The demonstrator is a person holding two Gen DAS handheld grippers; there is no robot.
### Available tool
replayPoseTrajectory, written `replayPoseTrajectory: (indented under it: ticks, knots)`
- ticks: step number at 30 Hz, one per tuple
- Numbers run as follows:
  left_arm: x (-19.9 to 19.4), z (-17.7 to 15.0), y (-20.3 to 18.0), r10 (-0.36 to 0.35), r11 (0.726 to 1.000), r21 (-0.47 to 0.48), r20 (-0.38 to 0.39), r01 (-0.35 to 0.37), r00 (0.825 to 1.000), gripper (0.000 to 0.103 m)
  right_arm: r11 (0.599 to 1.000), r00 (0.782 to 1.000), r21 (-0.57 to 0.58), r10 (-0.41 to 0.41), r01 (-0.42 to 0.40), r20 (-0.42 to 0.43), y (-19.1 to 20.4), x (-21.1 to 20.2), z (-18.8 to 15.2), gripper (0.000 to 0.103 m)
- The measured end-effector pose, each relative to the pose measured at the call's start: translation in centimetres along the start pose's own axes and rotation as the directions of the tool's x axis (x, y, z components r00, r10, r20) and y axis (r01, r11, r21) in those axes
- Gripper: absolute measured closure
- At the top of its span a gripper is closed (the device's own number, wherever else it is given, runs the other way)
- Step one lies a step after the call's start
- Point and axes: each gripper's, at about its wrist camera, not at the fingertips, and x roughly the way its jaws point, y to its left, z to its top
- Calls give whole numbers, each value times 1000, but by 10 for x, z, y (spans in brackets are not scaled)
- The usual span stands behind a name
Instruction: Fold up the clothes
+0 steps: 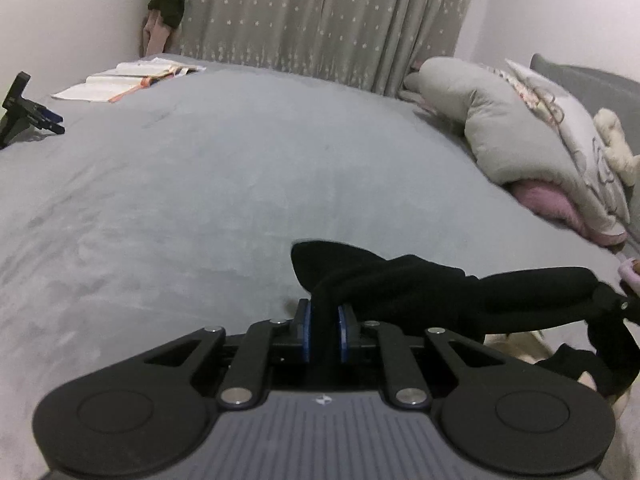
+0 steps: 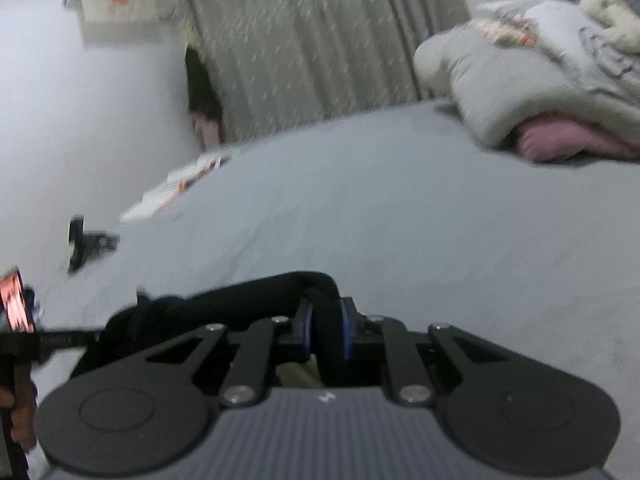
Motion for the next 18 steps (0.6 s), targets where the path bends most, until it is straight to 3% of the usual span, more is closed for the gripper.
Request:
replayPoseTrajectory:
  ticks: [3, 8, 14, 18]
  knots:
    - [-12, 1, -3, -51, 999, 16, 12, 51, 999, 91, 1000, 999, -2, -13, 13, 48, -5, -19, 4, 93]
    - [-24, 5, -5, -20, 999, 40, 72, 17, 997, 91, 999, 999, -35, 24, -23, 23, -8, -21, 4, 91]
    - [-35, 15, 11, 136, 991, -19, 168, -135, 976, 91, 995, 1000, -100, 12, -14, -22, -3, -11, -1, 79]
    - [-43, 16, 25, 280, 960, -76, 206, -270, 938, 91, 997, 999, -83, 8, -11, -39, -7, -8, 1, 70]
